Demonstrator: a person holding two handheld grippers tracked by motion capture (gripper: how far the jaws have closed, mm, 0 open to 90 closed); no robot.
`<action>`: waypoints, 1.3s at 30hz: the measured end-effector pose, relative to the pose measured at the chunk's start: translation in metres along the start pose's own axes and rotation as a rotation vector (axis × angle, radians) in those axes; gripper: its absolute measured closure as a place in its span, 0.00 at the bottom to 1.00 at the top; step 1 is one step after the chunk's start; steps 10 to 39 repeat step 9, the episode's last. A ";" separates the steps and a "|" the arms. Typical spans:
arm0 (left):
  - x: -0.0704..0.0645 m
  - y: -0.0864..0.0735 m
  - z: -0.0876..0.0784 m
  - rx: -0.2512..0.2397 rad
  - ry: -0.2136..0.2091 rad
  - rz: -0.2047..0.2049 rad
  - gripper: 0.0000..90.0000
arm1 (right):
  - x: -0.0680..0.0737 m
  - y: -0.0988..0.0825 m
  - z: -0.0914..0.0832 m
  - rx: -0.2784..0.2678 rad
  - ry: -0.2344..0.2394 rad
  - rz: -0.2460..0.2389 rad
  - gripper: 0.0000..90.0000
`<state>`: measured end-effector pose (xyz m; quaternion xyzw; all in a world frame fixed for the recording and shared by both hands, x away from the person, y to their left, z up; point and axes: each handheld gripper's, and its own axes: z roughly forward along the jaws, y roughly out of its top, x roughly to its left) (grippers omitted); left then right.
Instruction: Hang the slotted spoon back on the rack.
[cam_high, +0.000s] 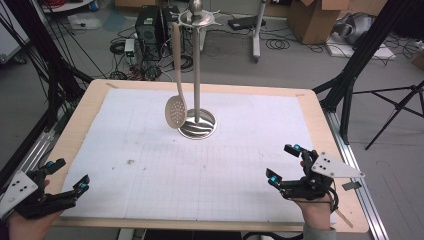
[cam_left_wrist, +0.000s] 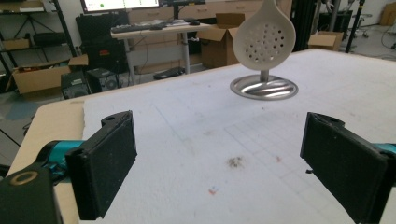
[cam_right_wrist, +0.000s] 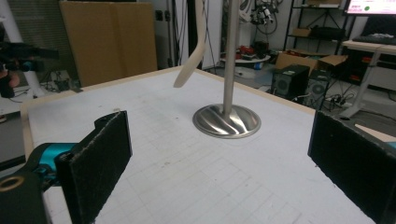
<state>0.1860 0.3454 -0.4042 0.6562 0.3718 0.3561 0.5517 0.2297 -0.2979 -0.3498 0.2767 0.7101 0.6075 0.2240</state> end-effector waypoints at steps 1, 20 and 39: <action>0.002 -0.002 -0.001 0.003 0.008 -0.011 0.12 | -0.001 -0.001 -0.002 0.000 -0.010 0.005 0.06; -0.003 0.003 0.003 -0.012 -0.006 -0.006 0.12 | 0.003 -0.003 -0.002 0.010 -0.008 -0.003 0.06; -0.003 0.003 0.003 -0.012 -0.006 -0.006 0.12 | 0.003 -0.003 -0.002 0.010 -0.008 -0.003 0.06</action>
